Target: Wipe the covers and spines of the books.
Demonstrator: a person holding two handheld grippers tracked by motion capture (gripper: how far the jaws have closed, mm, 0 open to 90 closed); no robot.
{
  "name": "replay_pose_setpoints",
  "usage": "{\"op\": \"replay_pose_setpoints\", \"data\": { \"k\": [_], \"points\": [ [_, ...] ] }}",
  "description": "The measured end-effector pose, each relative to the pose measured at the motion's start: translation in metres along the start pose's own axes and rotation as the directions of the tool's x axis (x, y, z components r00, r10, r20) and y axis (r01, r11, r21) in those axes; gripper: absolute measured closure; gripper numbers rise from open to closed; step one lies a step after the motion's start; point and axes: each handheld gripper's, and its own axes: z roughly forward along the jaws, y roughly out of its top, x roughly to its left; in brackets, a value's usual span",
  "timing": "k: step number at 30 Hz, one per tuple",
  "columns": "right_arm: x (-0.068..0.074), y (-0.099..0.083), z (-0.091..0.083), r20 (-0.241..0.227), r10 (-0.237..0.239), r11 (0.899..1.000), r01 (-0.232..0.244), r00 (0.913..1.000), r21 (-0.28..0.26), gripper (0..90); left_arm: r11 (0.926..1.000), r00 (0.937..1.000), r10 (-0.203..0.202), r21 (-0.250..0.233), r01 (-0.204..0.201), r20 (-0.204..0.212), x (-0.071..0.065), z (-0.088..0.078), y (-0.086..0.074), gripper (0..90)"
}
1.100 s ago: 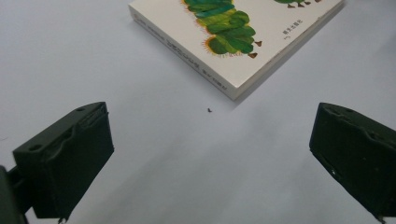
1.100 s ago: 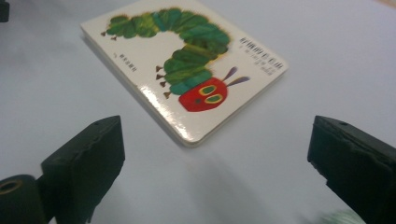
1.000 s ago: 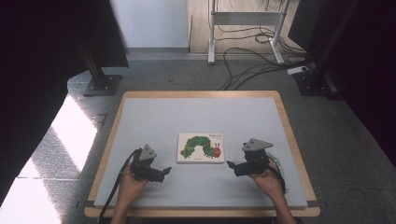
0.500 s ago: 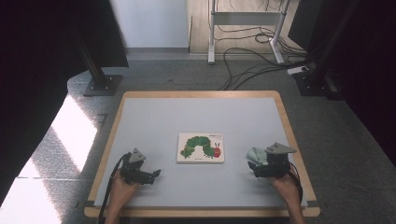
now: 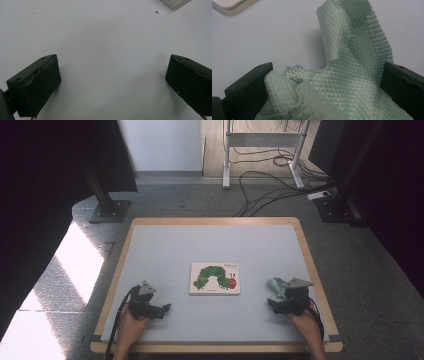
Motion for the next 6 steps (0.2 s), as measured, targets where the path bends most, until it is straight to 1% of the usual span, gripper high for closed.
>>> {"op": "replay_pose_setpoints", "data": {
  "k": [6],
  "points": [
    [0.0, -0.0007, 0.0002, -0.001, 0.006, 1.0, -0.006, 1.0, -0.001, 0.0, 1.0, 1.0, 0.001, 0.001, -0.001, -0.003, -0.0004, 0.0001, -0.0001, 0.0]
  ]
}}
